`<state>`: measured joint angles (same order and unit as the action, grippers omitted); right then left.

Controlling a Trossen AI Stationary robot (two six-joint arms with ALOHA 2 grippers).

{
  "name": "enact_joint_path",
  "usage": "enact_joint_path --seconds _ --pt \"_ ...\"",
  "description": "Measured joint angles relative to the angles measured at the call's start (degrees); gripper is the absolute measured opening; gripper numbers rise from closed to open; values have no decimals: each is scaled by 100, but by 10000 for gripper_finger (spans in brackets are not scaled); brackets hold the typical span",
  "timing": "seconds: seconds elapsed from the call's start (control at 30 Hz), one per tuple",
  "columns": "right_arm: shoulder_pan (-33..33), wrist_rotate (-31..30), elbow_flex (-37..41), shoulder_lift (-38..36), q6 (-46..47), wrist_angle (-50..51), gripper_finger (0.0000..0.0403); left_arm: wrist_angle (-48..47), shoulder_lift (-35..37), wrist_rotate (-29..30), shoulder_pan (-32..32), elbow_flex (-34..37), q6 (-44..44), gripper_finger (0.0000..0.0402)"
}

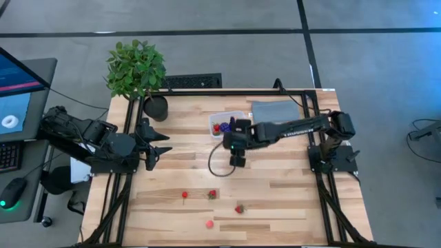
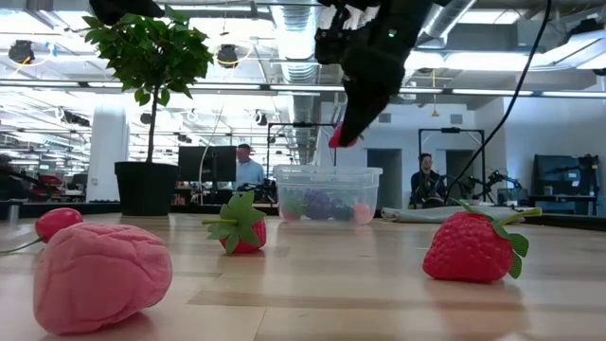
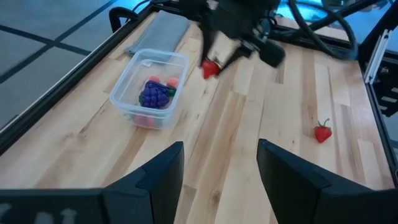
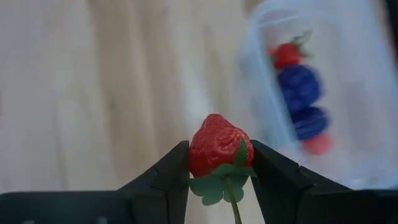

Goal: Pick and placing Produce into tupperware
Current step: Put the strawberry into the container

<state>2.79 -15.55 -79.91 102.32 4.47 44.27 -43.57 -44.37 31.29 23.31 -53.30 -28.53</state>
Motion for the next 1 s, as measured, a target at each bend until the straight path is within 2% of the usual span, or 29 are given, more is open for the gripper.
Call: enact_joint_path --seconds 0.3,0.57,1.0 --pt "-856 -13 -629 -2 -798 228 173 -50 15 9 217 228 -140 193" --pt "-1542 50 -779 -2 -1060 208 178 95 15 101 377 560 -407 193" --pt "-1753 380 -779 0 -1353 35 178 103 17 375 378 584 -409 193"
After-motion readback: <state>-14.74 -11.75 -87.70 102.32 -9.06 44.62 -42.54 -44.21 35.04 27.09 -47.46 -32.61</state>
